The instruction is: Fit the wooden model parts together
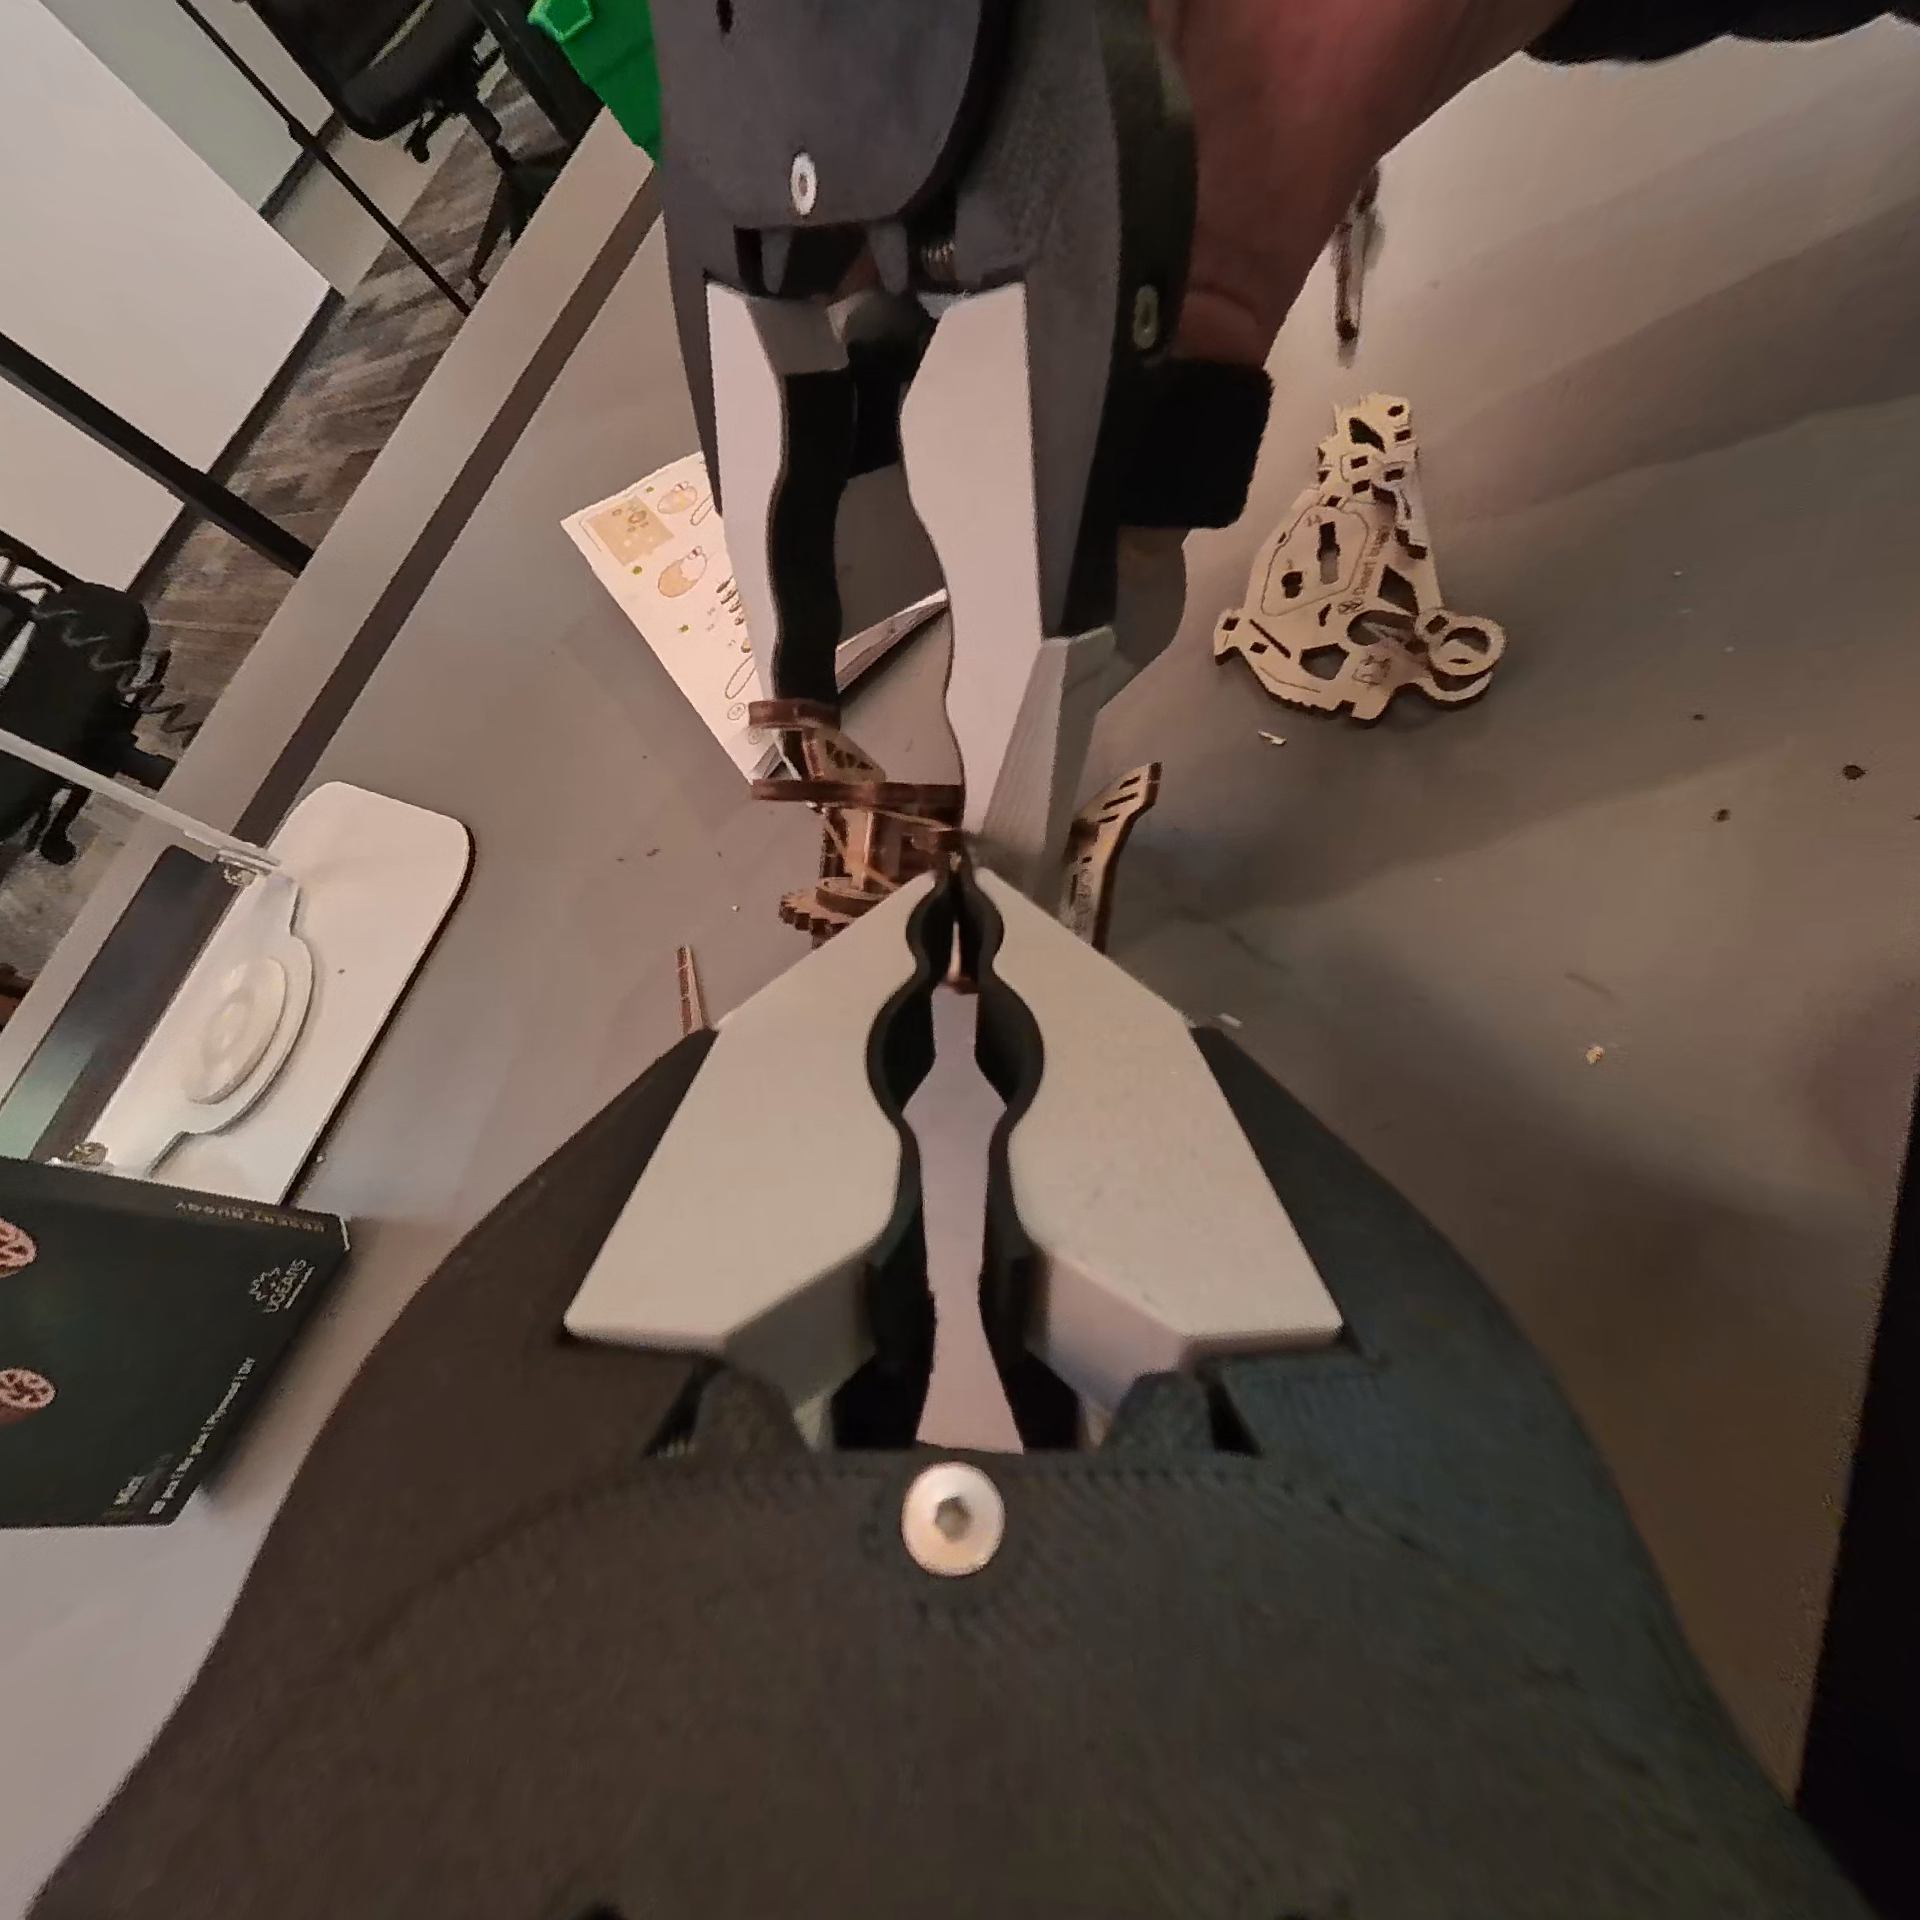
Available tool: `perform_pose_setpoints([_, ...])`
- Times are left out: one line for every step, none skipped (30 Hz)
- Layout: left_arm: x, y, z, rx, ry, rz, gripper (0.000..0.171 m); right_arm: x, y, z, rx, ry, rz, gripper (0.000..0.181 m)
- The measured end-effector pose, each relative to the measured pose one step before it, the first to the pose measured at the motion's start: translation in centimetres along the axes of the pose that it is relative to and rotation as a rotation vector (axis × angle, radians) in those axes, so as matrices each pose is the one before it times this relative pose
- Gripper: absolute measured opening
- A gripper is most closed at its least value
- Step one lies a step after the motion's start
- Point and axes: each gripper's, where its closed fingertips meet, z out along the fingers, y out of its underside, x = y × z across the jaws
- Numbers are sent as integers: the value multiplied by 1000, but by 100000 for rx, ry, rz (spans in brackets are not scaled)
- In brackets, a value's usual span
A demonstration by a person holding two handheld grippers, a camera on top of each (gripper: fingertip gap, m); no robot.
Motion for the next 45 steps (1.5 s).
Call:
perform_pose_setpoints([-55,81,96,-207,116,-186,0,-2,-8,-1,-177,-123,2,65])
perform_pose_setpoints([-4,4,65,-103,-226,329,0,7,0,8,-205,-11,-100,65])
perform_pose_setpoints([-12,1,40,-236,-489,701,0,3,16,-10,-69,-57,-82,65])
perform_pose_setpoints([-16,-9,19,-150,-94,-49,0,7,-1,-5,121,-93,54,65])
perform_pose_setpoints([-21,-1,18,-35,13,-525,0,3,-5,-2,130,-48,11,65])
perform_pose_setpoints([-9,15,29,30,-206,-206,0,-1,-7,1,98,-33,28,65])
perform_pose_setpoints([-27,-11,21,145,-454,63,0,2,1,-1,26,41,-69,65])
perform_pose_setpoints([-14,-17,33,99,-459,-83,0,18,-11,3,109,-21,91,65])
perform_pose_setpoints([-21,-18,50,81,-365,-325,0,33,7,-1,182,85,0,65])
perform_pose_setpoints([-38,-25,16,347,-543,304,0,28,-5,-4,181,76,-28,65])
perform_pose_setpoints([-35,-2,16,272,-529,550,0,20,-1,8,112,51,97,65])
perform_pose_setpoints([-5,4,22,151,-275,32,0,4,-12,-2,-23,90,-148,65])
perform_pose_setpoints([-47,1,4,150,-315,-75,0,-3,4,13,-37,132,-277,65])
perform_pose_setpoints([-111,55,26,-100,-941,432,0,2,2,-5,95,54,-96,65])
perform_pose_setpoints([-47,-20,-15,74,-633,874,0,4,-5,9,173,-7,84,65])
perform_pose_setpoints([34,-16,-13,-96,-275,943,0,-3,2,6,137,16,-93,65])
perform_pose_setpoints([24,0,-1,-110,-214,379,0,-5,5,-3,10,62,-242,65])
perform_pose_setpoints([-19,-12,-21,255,-287,19,0,6,8,5,32,16,24,65])
perform_pose_setpoints([17,23,-54,70,109,372,0,2,-18,-5,152,-32,168,65])
perform_pose_setpoints([215,180,-22,-944,1069,928,0,3,-8,-1,181,17,11,65])
perform_pose_setpoints([174,145,-22,-546,370,686,0,4,-12,3,119,-72,192,65])
perform_pose_setpoints([189,74,-81,153,609,162,0,11,0,-3,67,-34,45,65])
perform_pose_setpoints([172,29,-77,405,694,104,0,-8,3,10,39,41,-118,65])
perform_pose_setpoints([92,86,-47,-183,379,-175,0,2,-12,1,212,25,51,65])
perform_pose_setpoints([4,39,-74,91,-155,0,0,6,-9,2,113,51,94,65])
perform_pose_setpoints([85,-29,-55,486,785,-392,0,4,3,10,34,120,-131,65])
perform_pose_setpoints([35,50,-18,-105,700,-970,0,-6,-1,-8,210,-13,39,65])
perform_pose_setpoints([-93,18,-99,292,86,-474,0,0,-5,2,311,-99,175,65])
perform_pose_setpoints([-108,-102,-192,945,185,-100,0,-6,9,-13,153,32,-183,65])
perform_pose_setpoints([-230,-78,-214,582,-418,-302,3,-8,26,-3,-39,230,-611,65])
perform_pose_setpoints([-290,-81,-219,666,-465,-882,6,1,2,-2,50,259,-579,65])
perform_pose_setpoints([-277,-141,-189,1178,-108,-1654,8,-1,0,7,174,175,-435,65])
perform_pose_setpoints([-223,-82,-97,871,541,-2233,13,-10,-8,-1,213,141,-506,65])
perform_pose_setpoints([-196,151,14,-402,763,-2395,17,-10,15,-8,221,232,-626,65])
perform_pose_setpoints([-146,341,86,-1224,1539,-2827,19,-4,43,-16,162,355,-325,65])
perform_pose_setpoints([-95,274,-16,-508,2304,-3903,18,3,47,-38,3,596,-328,65])
perform_pose_setpoints([-269,-100,-217,2486,1394,-4480,15,-33,78,-35,-138,940,-1109,65])
perform_pose_setpoints([-390,-146,-258,2489,1197,-4575,16,-48,106,-15,-128,1306,-1578,64])
perform_pose_setpoints([-460,-55,-184,1193,1273,-4434,17,-107,99,-4,82,1323,-1544,64])
perform_pose_setpoints([-492,-110,-132,1024,1079,-3903,19,-208,52,1,501,977,-1754,64])
perform_pose_setpoints([-298,-51,-7,147,2462,-3882,20,-154,51,24,479,1485,-2020,64])
perform_pose_setpoints([-353,67,92,-1005,2186,-4392,23,-87,79,10,275,2183,-2286,64])
perform_pose_setpoints([-258,53,142,-717,2639,-4440,25,-121,3,-38,680,2019,-2427,64])
perform_pose_setpoints([-38,-107,126,332,4355,-5202,24,-167,-86,-99,1124,1910,-2660,64])
perform_pose_setpoints([-241,-279,35,1547,3064,-5432,24,-131,-97,-118,888,2286,-2915,63])
